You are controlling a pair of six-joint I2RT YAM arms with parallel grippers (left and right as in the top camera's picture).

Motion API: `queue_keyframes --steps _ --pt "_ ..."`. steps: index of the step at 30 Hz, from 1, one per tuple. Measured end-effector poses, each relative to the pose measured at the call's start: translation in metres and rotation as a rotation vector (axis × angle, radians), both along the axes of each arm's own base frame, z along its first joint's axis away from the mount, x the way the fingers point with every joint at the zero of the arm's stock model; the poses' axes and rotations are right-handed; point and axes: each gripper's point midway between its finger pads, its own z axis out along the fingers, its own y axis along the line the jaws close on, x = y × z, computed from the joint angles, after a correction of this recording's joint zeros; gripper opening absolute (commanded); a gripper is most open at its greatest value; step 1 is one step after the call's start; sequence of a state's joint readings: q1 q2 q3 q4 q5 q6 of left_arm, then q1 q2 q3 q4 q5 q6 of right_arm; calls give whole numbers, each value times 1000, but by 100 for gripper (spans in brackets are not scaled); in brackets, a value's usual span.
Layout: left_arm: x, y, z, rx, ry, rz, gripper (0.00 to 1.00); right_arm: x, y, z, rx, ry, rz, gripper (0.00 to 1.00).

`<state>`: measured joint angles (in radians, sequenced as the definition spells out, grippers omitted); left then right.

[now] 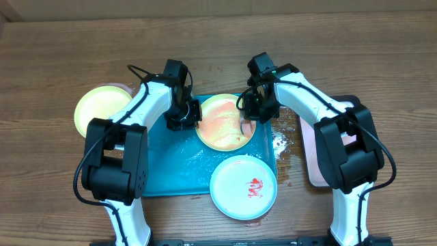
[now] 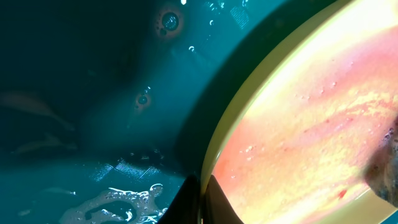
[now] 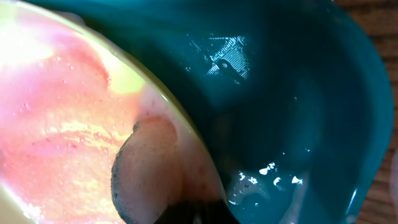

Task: Clean dirty plates on tray and stack at the side
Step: 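Scrub the yellow plate's lower area with the sponge, right gripper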

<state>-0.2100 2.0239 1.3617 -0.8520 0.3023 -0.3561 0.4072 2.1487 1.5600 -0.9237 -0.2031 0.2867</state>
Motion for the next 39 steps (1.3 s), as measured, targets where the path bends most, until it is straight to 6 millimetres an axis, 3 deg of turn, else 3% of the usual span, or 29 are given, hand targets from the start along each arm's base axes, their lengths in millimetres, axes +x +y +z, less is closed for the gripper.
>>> queue_keyframes --steps 11,18,23,25,30,33,39 --pt "-1 1 0 2 6 0 4 34 18 4 19 -177 61 4" --pt "-2 5 -1 22 10 4 4 39 41 5 71 -226 98 4" --pt "-2 7 -2 31 7 6 4 29 69 6 134 -222 152 4" --pt "-2 7 -2 31 7 6 4 14 88 7 182 -195 202 4" --pt "-1 7 -2 31 7 6 4 -11 105 7 222 -128 253 4" --pt "-2 7 -2 31 7 6 4 -20 102 5 218 -85 255 4" --pt "-2 7 -2 32 8 6 4 -22 74 -1 144 -22 188 4"
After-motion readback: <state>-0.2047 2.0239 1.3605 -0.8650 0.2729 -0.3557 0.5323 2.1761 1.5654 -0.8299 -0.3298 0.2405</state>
